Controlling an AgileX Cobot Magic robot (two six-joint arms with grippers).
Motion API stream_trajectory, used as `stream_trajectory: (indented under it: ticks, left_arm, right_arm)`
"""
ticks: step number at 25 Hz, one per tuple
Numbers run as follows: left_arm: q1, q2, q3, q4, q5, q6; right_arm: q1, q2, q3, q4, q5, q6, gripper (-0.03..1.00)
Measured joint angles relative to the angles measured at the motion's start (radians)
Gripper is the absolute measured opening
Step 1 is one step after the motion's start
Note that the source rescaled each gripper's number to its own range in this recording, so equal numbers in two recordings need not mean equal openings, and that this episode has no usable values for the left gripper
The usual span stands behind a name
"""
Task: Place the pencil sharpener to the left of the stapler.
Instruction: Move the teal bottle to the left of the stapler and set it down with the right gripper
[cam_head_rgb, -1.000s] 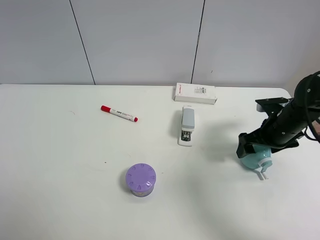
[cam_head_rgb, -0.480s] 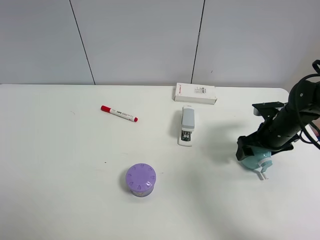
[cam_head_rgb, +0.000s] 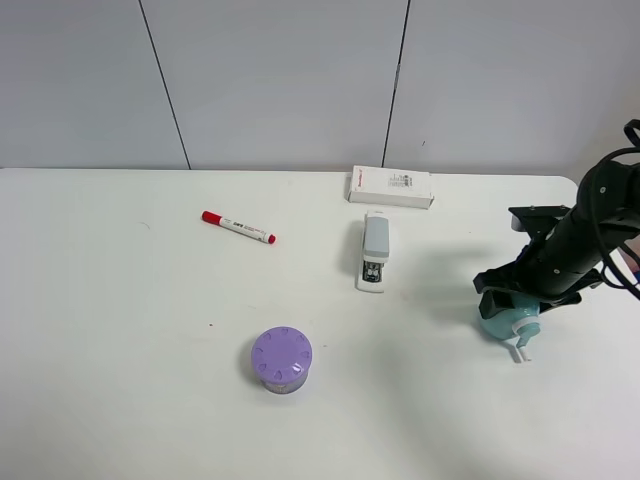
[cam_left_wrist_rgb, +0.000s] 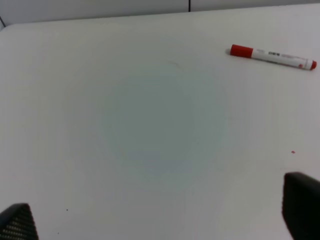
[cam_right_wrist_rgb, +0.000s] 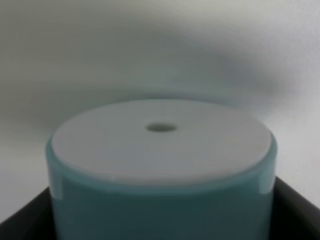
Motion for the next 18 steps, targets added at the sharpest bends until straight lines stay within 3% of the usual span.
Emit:
stream_trajectory:
  ticks: [3,8,14,18]
  left_arm:
    - [0.000,0.000,0.000,0.000,0.000,0.000]
    - [0.000,0.000,0.000,0.000,0.000,0.000]
    - [0.000,0.000,0.000,0.000,0.000,0.000]
    - [0.000,0.000,0.000,0.000,0.000,0.000]
  right_arm:
    - [0.000,0.000,-0.018,-0.007,0.073,-0.002,0.01]
    - [0.000,-0.008,-0.081,-0.010,0.286,-0.012,0.01]
    - [0.000,-0.017,-0.190,-0.005,0.408,-0.012,0.01]
    - [0.021,-0.017,-0.303,0.009,0.560,-0.012,0.01]
